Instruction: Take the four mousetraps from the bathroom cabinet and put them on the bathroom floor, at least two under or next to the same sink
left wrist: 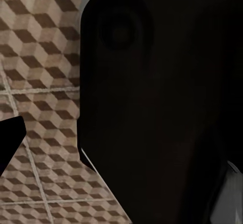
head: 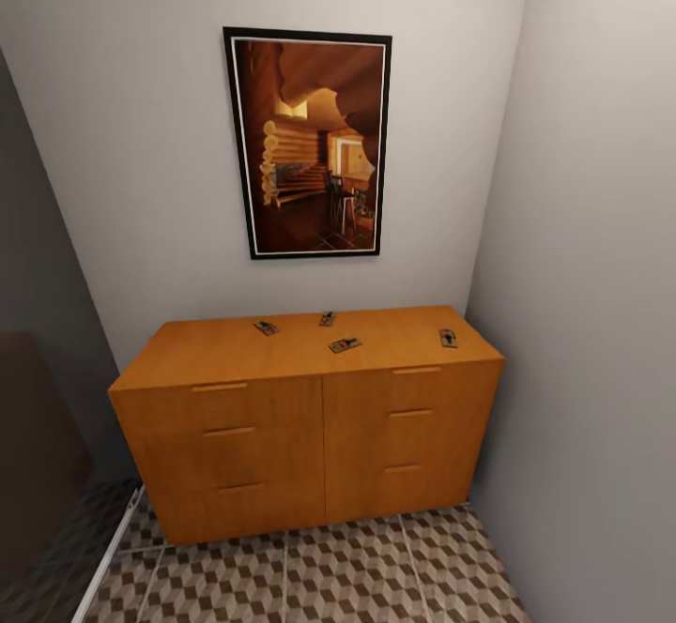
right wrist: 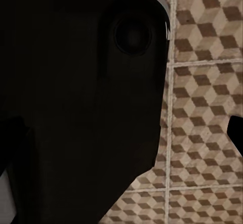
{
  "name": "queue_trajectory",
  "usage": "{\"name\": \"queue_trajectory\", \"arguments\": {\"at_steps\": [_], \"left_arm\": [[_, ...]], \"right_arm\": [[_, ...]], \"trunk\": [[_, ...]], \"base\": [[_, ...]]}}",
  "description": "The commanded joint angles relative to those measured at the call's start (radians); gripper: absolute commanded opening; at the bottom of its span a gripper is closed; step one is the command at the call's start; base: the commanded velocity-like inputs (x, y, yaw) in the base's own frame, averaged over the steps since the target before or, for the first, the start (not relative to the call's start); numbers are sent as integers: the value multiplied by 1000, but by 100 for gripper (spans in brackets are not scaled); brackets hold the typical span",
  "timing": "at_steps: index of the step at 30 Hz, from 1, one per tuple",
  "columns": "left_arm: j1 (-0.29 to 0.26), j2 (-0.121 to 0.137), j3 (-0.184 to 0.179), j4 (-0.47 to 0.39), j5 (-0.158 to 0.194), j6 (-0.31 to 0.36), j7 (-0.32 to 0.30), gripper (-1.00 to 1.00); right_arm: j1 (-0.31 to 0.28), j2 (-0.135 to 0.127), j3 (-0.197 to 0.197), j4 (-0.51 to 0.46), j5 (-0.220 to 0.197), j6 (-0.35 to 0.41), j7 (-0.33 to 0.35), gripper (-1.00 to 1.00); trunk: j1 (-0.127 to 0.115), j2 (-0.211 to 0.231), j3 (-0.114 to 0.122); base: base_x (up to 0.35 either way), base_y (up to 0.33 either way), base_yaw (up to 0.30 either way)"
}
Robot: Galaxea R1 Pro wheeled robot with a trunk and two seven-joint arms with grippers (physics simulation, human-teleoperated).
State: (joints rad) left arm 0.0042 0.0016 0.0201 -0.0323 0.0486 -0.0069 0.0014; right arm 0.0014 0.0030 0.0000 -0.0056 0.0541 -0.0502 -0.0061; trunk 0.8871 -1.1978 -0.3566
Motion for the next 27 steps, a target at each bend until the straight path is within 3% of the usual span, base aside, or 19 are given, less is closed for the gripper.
{"name": "queue_trajectory", "arguments": {"at_steps": [1,27], "left_arm": [[0,0,1,-1,5,-1,0,100],[0,0,1,-1,5,0,0,100]], "right_arm": [[0,0,0,-1,6,-2,-1,100],[0,0,2,-1,6,-2,-1,100]], "trunk": [[-4,7,3],[-104,189,84]], "base": [[0,0,0],[0,0,0]]}}
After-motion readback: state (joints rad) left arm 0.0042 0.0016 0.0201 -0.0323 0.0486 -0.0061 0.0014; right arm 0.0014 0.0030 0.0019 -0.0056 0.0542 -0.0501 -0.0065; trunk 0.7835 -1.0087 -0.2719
